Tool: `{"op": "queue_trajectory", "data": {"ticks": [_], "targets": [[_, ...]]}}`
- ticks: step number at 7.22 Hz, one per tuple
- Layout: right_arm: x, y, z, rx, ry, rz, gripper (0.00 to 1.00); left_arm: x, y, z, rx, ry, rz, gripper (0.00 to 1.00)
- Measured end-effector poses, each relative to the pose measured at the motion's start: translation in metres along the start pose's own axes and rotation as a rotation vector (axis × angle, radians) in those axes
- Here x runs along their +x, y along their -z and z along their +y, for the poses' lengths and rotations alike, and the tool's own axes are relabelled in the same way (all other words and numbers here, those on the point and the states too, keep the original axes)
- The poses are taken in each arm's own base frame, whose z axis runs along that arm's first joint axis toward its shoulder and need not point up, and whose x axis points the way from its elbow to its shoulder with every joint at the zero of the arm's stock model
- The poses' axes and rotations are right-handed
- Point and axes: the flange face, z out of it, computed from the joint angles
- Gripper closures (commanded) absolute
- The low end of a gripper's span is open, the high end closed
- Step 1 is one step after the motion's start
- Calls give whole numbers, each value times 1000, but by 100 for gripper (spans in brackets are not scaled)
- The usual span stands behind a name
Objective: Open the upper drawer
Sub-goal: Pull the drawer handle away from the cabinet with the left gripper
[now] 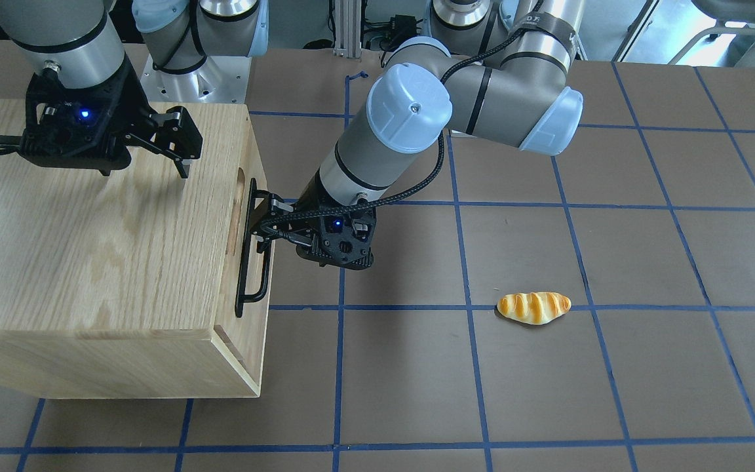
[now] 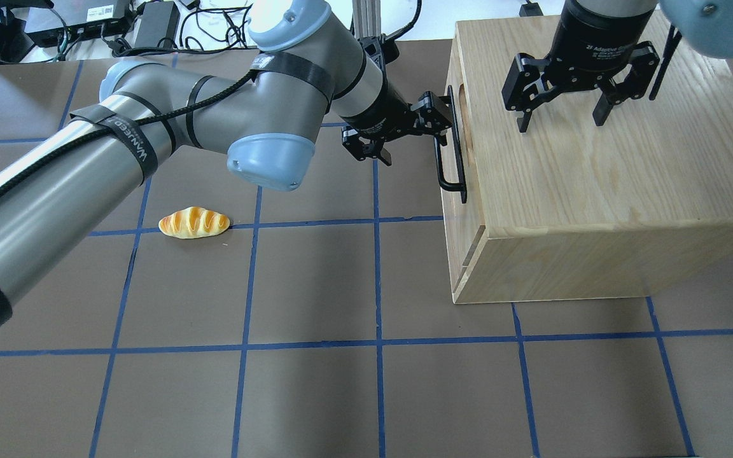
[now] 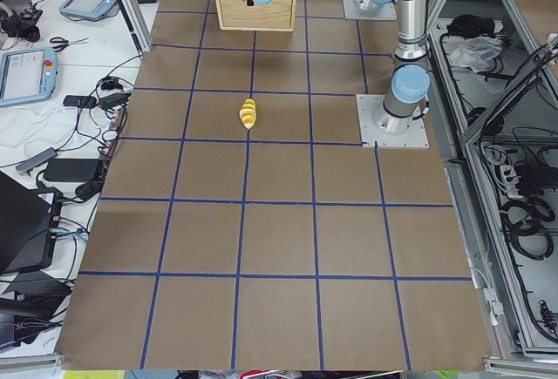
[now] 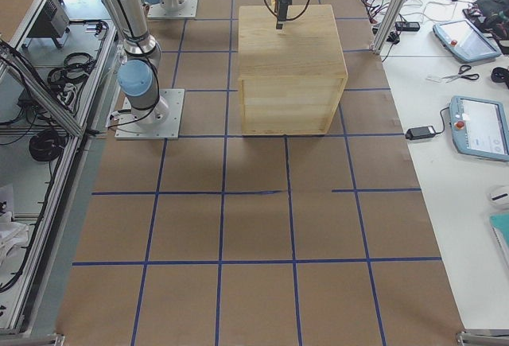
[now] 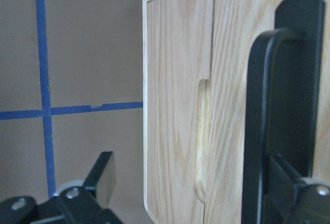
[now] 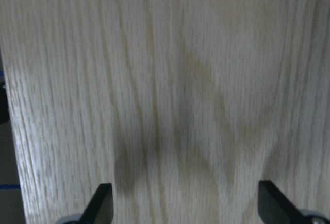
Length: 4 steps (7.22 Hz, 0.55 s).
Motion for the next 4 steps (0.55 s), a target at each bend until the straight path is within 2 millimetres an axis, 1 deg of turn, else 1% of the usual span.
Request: {"op": "queue_trajectory", "data": {"ticks": [4], "targets": [[0, 0, 0, 0, 0, 0, 0, -6, 8, -1, 27, -58, -57, 0]]}}
